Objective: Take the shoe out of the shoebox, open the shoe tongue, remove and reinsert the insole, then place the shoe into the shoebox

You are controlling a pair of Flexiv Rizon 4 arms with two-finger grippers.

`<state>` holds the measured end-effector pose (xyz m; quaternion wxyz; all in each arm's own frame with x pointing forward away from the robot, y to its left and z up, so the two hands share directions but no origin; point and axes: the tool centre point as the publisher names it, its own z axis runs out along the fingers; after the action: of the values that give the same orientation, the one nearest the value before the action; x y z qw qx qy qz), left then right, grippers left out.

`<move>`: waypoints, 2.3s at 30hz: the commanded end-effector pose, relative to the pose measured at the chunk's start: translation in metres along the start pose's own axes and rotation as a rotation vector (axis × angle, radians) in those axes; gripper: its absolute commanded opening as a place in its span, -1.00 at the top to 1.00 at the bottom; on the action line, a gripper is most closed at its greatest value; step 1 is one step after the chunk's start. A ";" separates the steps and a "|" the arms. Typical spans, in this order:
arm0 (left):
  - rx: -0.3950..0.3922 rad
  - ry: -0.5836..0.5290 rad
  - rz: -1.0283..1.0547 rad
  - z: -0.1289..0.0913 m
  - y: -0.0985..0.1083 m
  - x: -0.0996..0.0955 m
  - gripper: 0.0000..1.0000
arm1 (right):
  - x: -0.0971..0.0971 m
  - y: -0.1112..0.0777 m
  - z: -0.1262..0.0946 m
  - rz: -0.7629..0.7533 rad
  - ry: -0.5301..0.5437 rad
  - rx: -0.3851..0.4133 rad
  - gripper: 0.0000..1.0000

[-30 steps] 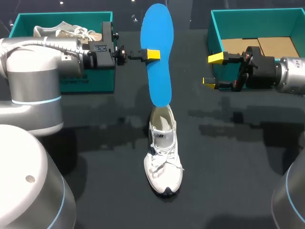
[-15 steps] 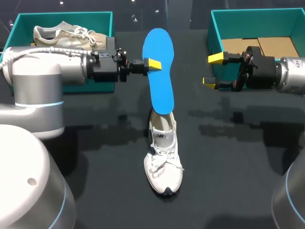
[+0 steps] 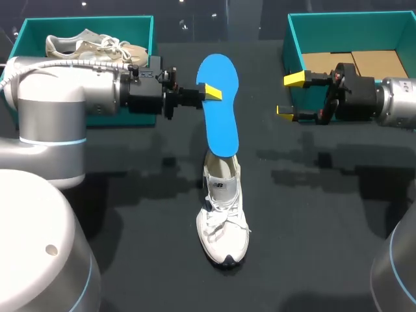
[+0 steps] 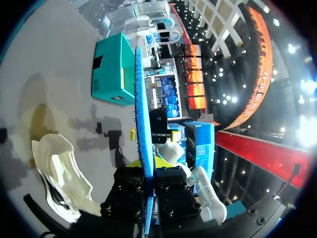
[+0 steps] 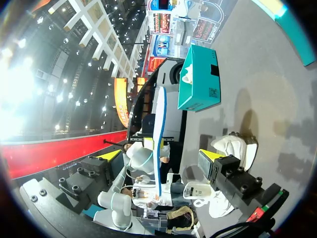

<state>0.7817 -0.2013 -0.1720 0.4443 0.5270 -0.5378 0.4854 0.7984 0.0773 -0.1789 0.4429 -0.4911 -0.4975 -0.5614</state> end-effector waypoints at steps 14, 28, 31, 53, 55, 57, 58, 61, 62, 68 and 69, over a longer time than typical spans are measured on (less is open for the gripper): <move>0.007 0.035 -0.076 0.010 -0.002 -0.011 1.00 | 0.003 0.000 -0.001 -0.008 -0.057 0.023 -1.00; 0.007 0.035 -0.076 0.010 -0.002 -0.011 1.00 | 0.042 0.006 0.009 0.030 -0.480 0.050 -1.00; 0.007 0.035 -0.076 0.010 -0.002 -0.011 1.00 | 0.052 0.008 0.012 0.019 -0.573 0.045 -1.00; 0.007 0.035 -0.076 0.010 -0.002 -0.011 1.00 | 0.095 -0.006 0.059 -0.091 -1.116 0.010 -1.00; 0.007 0.035 -0.076 0.010 -0.002 -0.011 1.00 | 0.096 -0.009 0.063 -0.087 -1.159 0.034 -1.00; 0.007 0.035 -0.076 0.010 -0.002 -0.011 1.00 | 0.098 -0.011 0.068 -0.088 -1.182 0.046 -1.00; 0.007 0.035 -0.076 0.010 -0.002 -0.011 1.00 | 0.100 -0.013 0.070 -0.090 -1.193 0.051 -1.00; 0.007 0.035 -0.076 0.010 -0.002 -0.011 1.00 | 0.102 -0.017 0.083 -0.089 -1.239 0.074 -1.00; 0.007 0.035 -0.076 0.010 -0.002 -0.011 1.00 | 0.102 -0.017 0.087 -0.086 -1.253 0.081 -1.00; 0.007 0.035 -0.076 0.010 -0.002 -0.011 1.00 | 0.101 -0.018 0.111 -0.077 -1.354 0.111 -1.00; 0.007 0.035 -0.076 0.010 -0.002 -0.011 1.00 | 0.101 -0.018 0.113 -0.073 -1.365 0.110 -1.00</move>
<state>0.7859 -0.2102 -0.1847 0.4706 0.5394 -0.5082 0.4789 0.7704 0.1755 -0.0758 0.1341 -0.6692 -0.6965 -0.2214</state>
